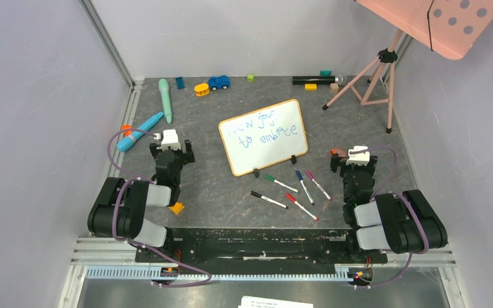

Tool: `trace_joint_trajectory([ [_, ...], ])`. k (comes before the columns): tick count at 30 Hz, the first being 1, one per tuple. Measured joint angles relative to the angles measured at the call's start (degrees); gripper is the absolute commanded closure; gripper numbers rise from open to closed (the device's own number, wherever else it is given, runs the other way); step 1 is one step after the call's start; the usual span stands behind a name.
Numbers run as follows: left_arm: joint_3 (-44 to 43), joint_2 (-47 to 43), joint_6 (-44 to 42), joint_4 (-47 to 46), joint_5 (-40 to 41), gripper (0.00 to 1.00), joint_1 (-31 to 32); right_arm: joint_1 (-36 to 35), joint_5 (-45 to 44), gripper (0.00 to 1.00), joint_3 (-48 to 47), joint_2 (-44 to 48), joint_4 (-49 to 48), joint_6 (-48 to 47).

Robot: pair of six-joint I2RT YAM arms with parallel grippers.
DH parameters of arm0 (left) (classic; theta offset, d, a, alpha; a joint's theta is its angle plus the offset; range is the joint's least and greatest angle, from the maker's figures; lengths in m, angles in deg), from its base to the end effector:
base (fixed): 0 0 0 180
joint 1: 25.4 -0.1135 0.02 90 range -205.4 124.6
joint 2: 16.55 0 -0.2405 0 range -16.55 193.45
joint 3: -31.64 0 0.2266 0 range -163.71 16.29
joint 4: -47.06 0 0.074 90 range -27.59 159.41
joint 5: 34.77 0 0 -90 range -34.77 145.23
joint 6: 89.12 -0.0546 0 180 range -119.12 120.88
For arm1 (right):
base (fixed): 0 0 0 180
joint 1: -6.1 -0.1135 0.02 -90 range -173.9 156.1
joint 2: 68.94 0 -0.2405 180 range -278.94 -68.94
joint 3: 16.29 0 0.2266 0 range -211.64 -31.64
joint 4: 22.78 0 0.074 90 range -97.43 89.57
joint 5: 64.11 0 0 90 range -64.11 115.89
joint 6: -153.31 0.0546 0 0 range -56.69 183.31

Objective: Write a sentence on the whiteboard
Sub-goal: Reset both arms

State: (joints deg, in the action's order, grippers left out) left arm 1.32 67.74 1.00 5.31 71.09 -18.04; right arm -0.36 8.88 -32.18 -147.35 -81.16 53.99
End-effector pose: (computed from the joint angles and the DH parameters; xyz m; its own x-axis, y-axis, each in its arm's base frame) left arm 0.2528 -0.0176 0.1428 -0.2096 0.0250 -0.9775 -0.1421 0.9883 0.0558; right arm 0.2026 0.0069 0.1390 -0.1003 -0.1672 -0.9808 0.1683 0.9687 -0.1824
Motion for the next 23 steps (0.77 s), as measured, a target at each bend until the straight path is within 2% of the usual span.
trace_joint_trajectory([
  [8, 0.0, 0.0, 0.0, -0.5, 0.0, 0.00, 0.0, 0.1, -1.3, 0.02, 0.0, 0.0, -3.5, 0.2],
  [23, 0.2, 0.1, 0.0, -1.4, 0.1, 0.00, 0.4, 0.1, -1.5, 0.02, 0.0, -0.1, -3.8, 0.2],
])
